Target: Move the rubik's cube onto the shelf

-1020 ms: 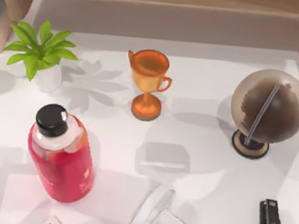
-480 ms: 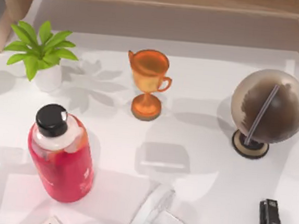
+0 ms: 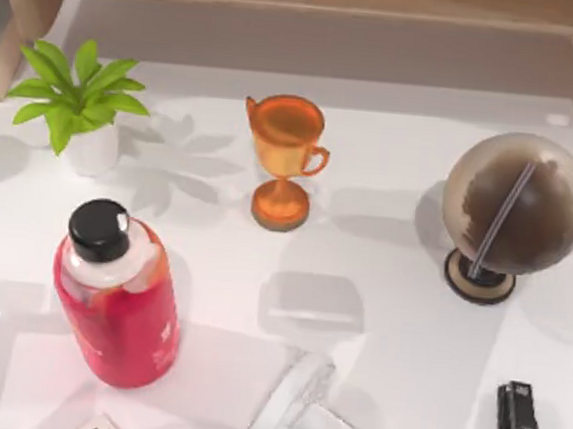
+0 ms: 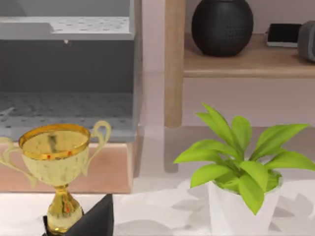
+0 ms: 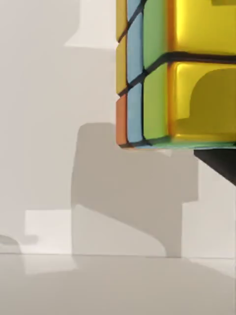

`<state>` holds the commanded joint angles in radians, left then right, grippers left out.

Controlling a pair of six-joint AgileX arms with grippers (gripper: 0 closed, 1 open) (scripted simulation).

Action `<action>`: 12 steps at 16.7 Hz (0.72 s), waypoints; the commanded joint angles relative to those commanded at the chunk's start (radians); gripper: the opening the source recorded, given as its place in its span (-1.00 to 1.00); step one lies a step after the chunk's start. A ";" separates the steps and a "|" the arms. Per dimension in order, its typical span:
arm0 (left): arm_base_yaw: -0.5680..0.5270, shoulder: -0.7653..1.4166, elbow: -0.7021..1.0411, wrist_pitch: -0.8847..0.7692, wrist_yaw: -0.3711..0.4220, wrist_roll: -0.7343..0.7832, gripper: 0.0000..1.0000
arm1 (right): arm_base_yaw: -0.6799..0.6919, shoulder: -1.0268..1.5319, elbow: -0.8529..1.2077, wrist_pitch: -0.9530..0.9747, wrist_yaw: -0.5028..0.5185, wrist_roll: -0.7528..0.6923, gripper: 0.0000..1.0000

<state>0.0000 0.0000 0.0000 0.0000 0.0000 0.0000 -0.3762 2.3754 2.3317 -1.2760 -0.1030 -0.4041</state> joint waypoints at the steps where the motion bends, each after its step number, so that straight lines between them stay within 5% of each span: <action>1: 0.000 0.000 0.000 0.000 0.000 0.000 1.00 | 0.017 -0.053 -0.034 0.005 -0.011 0.014 -1.00; 6: 0.000 0.000 0.000 0.000 0.000 0.000 1.00 | 0.221 -0.316 -0.278 0.113 -0.106 0.125 -1.00; 12: 0.000 0.000 0.000 0.000 0.000 0.000 1.00 | 0.535 -0.412 -0.504 0.551 -0.203 0.290 -1.00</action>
<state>0.0000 0.0000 0.0000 0.0000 0.0000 0.0000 0.1589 1.9631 1.8275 -0.7247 -0.3057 -0.1145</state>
